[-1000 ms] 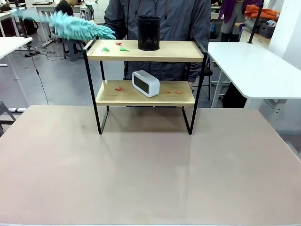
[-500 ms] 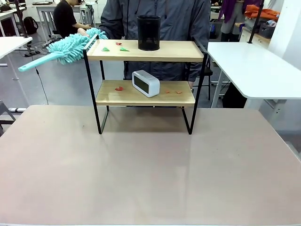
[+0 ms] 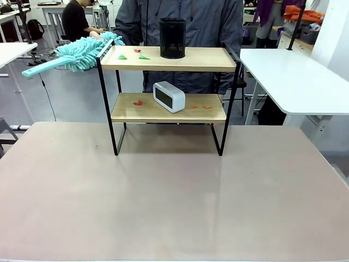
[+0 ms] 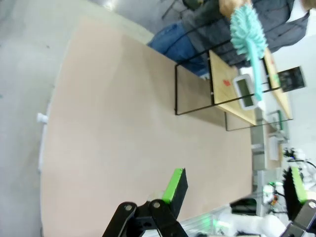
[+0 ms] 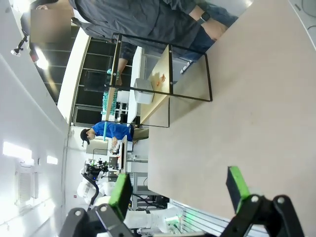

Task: Clean the shelf.
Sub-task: Pick up the Duster from the human.

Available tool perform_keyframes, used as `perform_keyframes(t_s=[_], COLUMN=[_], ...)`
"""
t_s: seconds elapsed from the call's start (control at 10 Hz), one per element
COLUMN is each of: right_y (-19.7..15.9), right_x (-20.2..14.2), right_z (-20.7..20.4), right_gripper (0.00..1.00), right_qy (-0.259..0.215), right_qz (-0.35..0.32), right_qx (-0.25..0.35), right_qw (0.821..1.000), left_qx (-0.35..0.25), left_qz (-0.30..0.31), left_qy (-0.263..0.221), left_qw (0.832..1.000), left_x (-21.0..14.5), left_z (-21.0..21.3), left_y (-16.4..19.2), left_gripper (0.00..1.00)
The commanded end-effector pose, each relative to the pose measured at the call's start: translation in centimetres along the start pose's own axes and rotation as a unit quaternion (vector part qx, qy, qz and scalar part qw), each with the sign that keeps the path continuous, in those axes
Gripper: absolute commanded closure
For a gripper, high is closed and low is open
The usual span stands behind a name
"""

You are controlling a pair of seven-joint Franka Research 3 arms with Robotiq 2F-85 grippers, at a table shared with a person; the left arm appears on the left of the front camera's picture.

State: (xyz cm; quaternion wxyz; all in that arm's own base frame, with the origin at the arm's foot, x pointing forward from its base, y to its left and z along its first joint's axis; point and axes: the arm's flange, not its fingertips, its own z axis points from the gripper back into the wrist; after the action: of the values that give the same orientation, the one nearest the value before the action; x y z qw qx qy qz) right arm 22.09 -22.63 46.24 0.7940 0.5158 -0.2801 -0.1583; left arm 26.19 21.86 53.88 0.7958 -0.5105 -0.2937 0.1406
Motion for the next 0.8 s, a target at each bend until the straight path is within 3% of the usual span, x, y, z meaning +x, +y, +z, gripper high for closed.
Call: perform_keyframes(t_s=[0.0, 0.2, 0.4, 0.5, 0.6, 0.7], right_y=[0.1, 0.1, 0.1, 0.1, 0.1, 0.1], right_x=[0.3, 0.3, 0.3, 0.3, 0.3, 0.3], right_z=[0.1, 0.1, 0.1, 0.1, 0.1, 0.1], right_gripper=[0.00, 0.00, 0.00, 0.00, 0.00, 0.00], right_qy=[-0.003, -0.003, -0.003, -0.003, -0.003, -0.003], right_qz=[0.014, 0.014, 0.014, 0.014, 0.014, 0.014], right_qx=[0.009, 0.009, 0.009, 0.009, 0.009, 0.009], right_qw=[1.000, 1.000, 1.000, 1.000, 1.000, 1.000], left_qx=[0.013, 0.017, -0.016, 0.120, 0.006, 0.006], left_qz=[0.023, 0.036, 0.057, 0.076, 0.035, 0.035], left_qy=[0.029, 0.062, 0.166, 0.119, 0.114, 0.114], left_qw=[0.999, 0.997, 0.984, 0.983, 0.993, 0.993], left_x=[5.5, 10.2, 13.2, 13.3, 11.3, 11.3], left_z=[-1.9, -6.1, -10.4, -12.9, -10.5, -10.5], left_y=[-3.1, -4.8, -3.7, -2.3, -4.7, -4.7], left_gripper=[0.00, 0.00, 0.00, 0.00, 0.00, 0.00])
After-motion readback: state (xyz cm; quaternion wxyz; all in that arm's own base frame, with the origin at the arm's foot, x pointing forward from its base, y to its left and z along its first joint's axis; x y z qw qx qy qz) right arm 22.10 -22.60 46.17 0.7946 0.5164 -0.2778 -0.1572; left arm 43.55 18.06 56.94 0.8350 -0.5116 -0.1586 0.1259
